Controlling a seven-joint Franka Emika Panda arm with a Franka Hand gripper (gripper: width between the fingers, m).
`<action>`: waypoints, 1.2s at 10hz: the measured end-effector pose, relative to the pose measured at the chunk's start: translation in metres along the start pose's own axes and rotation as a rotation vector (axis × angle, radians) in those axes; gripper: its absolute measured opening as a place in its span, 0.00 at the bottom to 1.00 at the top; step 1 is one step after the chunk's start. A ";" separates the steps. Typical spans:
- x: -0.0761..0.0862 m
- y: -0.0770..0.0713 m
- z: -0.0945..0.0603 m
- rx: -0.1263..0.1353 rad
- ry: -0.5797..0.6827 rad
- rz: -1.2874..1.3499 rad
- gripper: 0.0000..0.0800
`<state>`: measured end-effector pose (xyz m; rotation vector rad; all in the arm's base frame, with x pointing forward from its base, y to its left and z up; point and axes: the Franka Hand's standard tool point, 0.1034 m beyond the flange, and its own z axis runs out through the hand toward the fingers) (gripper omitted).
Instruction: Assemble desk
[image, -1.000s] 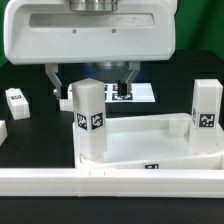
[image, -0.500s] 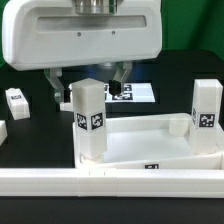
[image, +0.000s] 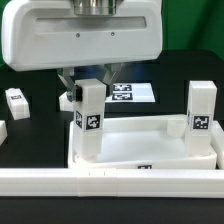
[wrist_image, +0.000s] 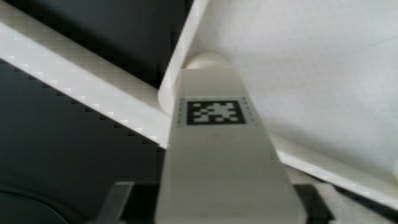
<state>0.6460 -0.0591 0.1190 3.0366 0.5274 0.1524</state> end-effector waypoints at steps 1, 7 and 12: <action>-0.001 0.000 0.000 0.006 0.001 0.103 0.36; -0.002 0.002 0.001 0.031 0.002 0.711 0.36; -0.003 0.004 0.002 0.039 -0.006 1.178 0.36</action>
Offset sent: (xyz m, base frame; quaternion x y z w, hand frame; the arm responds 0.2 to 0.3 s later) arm -0.0036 -0.0003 -0.0054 0.0363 0.0051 0.2912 0.9560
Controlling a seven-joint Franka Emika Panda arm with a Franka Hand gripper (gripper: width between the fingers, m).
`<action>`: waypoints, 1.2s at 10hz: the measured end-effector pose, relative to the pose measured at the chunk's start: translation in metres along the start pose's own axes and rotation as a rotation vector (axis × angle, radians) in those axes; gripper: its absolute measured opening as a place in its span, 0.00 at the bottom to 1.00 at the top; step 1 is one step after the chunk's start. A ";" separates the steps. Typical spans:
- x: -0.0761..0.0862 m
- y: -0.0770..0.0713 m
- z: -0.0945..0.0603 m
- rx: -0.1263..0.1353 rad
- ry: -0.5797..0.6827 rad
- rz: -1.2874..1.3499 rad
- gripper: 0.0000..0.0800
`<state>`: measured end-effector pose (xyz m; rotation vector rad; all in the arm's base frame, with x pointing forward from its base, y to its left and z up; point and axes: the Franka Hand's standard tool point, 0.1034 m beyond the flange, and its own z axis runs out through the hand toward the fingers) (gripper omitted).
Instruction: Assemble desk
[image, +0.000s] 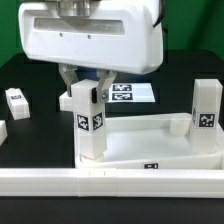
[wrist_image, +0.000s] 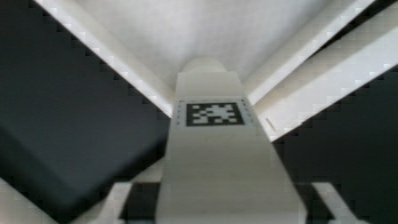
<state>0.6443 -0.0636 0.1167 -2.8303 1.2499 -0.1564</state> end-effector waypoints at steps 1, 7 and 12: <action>0.000 0.000 0.000 0.002 -0.001 0.109 0.36; 0.000 0.001 0.001 0.005 -0.006 0.174 0.57; -0.002 -0.002 0.000 0.003 -0.006 -0.327 0.81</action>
Offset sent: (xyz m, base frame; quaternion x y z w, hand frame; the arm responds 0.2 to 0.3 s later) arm 0.0031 -0.0005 -0.0082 -0.0069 -0.0292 0.2049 0.9783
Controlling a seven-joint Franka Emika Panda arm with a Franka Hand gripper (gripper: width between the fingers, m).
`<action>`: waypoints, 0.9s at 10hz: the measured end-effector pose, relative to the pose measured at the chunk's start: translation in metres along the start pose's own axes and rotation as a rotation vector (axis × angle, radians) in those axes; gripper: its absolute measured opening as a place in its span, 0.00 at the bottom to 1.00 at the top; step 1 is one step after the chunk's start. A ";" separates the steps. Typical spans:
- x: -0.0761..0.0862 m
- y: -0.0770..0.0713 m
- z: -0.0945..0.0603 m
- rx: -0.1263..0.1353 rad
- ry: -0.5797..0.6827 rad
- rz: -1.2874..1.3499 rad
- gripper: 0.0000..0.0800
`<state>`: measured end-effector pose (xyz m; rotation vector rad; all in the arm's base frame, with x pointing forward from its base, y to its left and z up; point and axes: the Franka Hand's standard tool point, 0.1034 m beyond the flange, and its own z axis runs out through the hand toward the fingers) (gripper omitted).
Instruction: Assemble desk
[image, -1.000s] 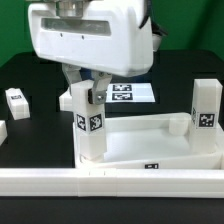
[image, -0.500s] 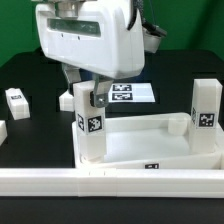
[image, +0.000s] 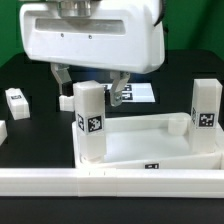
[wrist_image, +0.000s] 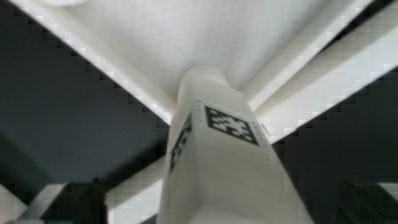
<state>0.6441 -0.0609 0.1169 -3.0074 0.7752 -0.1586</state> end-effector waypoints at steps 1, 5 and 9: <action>0.000 0.000 0.000 0.000 0.000 -0.101 0.81; -0.002 -0.004 0.000 -0.002 0.001 -0.491 0.81; -0.001 -0.003 0.000 -0.008 0.001 -0.751 0.63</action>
Offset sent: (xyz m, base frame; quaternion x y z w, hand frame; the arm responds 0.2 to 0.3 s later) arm 0.0012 0.0109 0.0002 0.0080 -0.0093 -0.2101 0.9776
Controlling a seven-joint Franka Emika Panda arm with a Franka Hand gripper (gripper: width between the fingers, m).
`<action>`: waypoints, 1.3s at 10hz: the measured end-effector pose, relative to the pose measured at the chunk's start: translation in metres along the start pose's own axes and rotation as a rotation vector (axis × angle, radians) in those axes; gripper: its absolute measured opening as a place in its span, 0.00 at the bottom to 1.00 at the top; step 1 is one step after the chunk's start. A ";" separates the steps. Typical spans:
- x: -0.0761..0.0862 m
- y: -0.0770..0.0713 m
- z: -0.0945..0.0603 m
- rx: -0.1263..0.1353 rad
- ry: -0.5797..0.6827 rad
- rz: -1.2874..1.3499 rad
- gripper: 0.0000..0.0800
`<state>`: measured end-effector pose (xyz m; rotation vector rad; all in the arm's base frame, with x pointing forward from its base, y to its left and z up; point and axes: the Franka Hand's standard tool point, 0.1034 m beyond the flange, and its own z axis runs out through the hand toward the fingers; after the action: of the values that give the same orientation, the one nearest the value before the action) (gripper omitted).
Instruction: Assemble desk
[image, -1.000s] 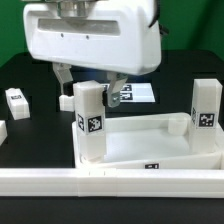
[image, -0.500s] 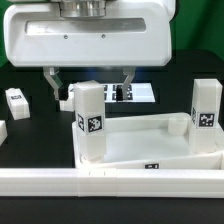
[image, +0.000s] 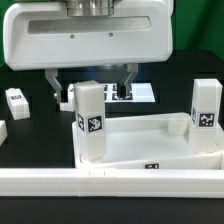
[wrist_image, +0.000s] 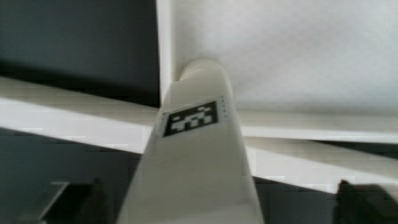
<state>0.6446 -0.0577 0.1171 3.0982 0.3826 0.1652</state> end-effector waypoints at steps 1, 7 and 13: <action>0.000 0.000 0.000 0.000 0.000 0.018 0.63; -0.001 0.003 0.000 0.008 0.002 0.135 0.36; -0.003 0.007 0.001 0.024 0.001 0.848 0.36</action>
Offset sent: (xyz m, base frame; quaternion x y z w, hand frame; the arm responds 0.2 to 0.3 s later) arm 0.0000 0.0000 0.0000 0.0000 0.0000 0.0650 0.9979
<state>0.6433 -0.0655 0.1156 3.0473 -0.9446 0.1610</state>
